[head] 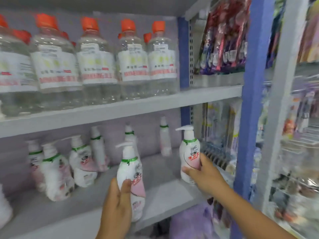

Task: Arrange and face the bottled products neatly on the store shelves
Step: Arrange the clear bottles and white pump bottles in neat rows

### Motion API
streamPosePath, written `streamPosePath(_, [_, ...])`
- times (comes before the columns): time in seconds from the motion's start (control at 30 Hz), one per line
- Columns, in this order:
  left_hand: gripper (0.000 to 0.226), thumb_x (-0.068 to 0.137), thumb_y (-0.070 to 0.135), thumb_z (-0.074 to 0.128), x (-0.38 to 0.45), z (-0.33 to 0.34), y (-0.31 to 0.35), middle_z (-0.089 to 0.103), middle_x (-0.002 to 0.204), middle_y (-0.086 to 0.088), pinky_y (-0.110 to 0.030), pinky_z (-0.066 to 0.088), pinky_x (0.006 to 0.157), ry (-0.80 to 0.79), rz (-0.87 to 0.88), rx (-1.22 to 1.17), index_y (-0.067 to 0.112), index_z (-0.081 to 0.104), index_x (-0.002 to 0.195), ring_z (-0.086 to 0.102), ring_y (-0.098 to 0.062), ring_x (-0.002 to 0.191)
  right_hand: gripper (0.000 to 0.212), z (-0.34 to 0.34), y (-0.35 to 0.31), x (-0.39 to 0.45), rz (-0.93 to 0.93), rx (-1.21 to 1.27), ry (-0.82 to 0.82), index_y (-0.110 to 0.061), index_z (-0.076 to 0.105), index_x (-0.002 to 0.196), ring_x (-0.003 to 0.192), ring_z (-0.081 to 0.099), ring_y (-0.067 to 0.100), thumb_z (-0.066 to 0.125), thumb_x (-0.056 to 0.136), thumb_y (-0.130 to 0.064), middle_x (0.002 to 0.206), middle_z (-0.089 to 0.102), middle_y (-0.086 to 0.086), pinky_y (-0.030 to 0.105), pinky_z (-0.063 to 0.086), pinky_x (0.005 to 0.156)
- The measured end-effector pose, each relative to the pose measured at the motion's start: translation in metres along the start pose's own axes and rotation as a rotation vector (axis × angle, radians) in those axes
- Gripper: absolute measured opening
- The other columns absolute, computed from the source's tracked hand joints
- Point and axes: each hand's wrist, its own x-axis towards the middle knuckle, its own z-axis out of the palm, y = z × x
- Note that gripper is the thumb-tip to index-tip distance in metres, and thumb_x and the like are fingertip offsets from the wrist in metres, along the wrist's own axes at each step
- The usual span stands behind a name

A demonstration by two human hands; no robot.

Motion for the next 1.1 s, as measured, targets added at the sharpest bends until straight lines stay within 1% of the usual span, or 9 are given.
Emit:
streamPosePath(0.1, [0.018, 0.105, 0.028, 0.045, 0.013, 0.053, 0.006, 0.066, 0.106, 0.011, -0.018, 0.045, 0.073, -0.053, -0.005, -0.06, 0.026, 0.054, 0.121, 0.064, -0.01, 0.102, 0.034, -0.015, 0.017, 0.015, -0.02, 0.01, 0.066, -0.037, 0.054, 0.11, 0.093, 0.063, 0.001, 0.075, 0.084, -0.039, 0.104, 0.065, -0.02, 0.023, 0.049, 0.073])
streamPosePath(0.23, [0.019, 0.106, 0.026, 0.042, 0.03, 0.102, 0.015, 0.061, 0.114, 0.023, 0.005, 0.039, 0.074, -0.216, 0.036, 0.024, 0.039, 0.05, 0.118, 0.058, 0.021, 0.097, 0.047, -0.03, 0.03, 0.026, -0.048, 0.021, 0.175, -0.041, 0.044, 0.122, 0.094, 0.06, 0.007, 0.074, 0.085, -0.039, 0.112, 0.061, -0.019, 0.023, 0.046, 0.07])
streamPosePath(0.3, [0.016, 0.105, 0.036, 0.041, 0.044, 0.118, 0.016, 0.06, 0.114, 0.029, 0.007, 0.036, 0.075, -0.279, 0.038, 0.066, 0.045, 0.05, 0.114, 0.055, 0.023, 0.102, 0.058, -0.031, 0.037, 0.032, -0.073, 0.027, 0.187, -0.038, 0.039, 0.131, 0.1, 0.059, 0.011, 0.075, 0.086, -0.037, 0.117, 0.057, -0.016, 0.026, 0.044, 0.072])
streamPosePath(0.43, [0.035, 0.098, 0.052, 0.04, 0.074, 0.142, 0.013, 0.058, 0.123, 0.035, 0.005, 0.036, 0.085, -0.344, 0.053, 0.155, 0.044, 0.051, 0.13, 0.053, 0.021, 0.114, 0.057, -0.029, 0.051, 0.037, -0.121, 0.011, 0.261, -0.031, 0.044, 0.135, 0.105, 0.046, 0.007, 0.075, 0.087, -0.034, 0.122, 0.049, -0.012, 0.032, 0.042, 0.087])
streamPosePath(0.53, [0.029, 0.101, 0.05, 0.041, 0.089, 0.161, 0.01, 0.062, 0.12, 0.031, -0.004, 0.04, 0.088, -0.369, 0.006, 0.137, 0.045, 0.054, 0.126, 0.054, 0.021, 0.11, 0.058, -0.034, 0.053, 0.039, -0.106, 0.044, 0.282, -0.023, 0.045, 0.138, 0.092, 0.034, -0.006, 0.075, 0.088, -0.027, 0.117, 0.043, -0.013, 0.026, 0.035, 0.083])
streamPosePath(0.67, [0.03, 0.102, 0.051, 0.044, 0.096, 0.183, 0.01, 0.069, 0.115, 0.024, -0.008, 0.044, 0.083, -0.387, -0.027, 0.064, 0.037, 0.061, 0.122, 0.061, 0.016, 0.103, 0.054, -0.036, 0.055, 0.042, -0.123, 0.124, 0.274, -0.025, 0.048, 0.134, 0.093, 0.048, -0.012, 0.076, 0.088, -0.017, 0.119, 0.051, -0.009, 0.006, 0.038, 0.078])
streamPosePath(0.8, [0.039, 0.095, 0.066, 0.044, 0.099, 0.193, -0.001, 0.071, 0.114, 0.023, -0.019, 0.047, 0.088, -0.416, -0.011, 0.011, 0.04, 0.064, 0.114, 0.064, 0.003, 0.11, 0.053, -0.036, 0.057, 0.042, -0.116, 0.203, 0.284, -0.034, 0.047, 0.128, 0.099, 0.052, -0.023, 0.075, 0.088, -0.012, 0.114, 0.052, -0.025, -0.004, 0.039, 0.075])
streamPosePath(0.93, [0.033, 0.096, 0.058, 0.053, 0.101, 0.191, -0.011, 0.071, 0.123, 0.012, -0.044, 0.049, 0.106, -0.496, -0.022, -0.13, 0.039, 0.064, 0.121, 0.066, -0.01, 0.117, 0.055, -0.034, 0.061, 0.038, -0.149, 0.145, 0.286, -0.039, 0.046, 0.132, 0.114, 0.052, -0.01, 0.074, 0.089, -0.021, 0.124, 0.05, -0.023, 0.013, 0.043, 0.094])
streamPosePath(1.1, [0.028, 0.099, 0.044, 0.052, 0.105, 0.191, -0.01, 0.071, 0.124, 0.008, -0.049, 0.047, 0.109, -0.59, -0.004, -0.186, 0.033, 0.064, 0.121, 0.066, -0.013, 0.119, 0.06, -0.033, 0.066, 0.034, -0.166, 0.062, 0.271, -0.039, 0.046, 0.138, 0.122, 0.051, 0.0, 0.075, 0.087, -0.031, 0.129, 0.049, -0.019, 0.025, 0.043, 0.1])
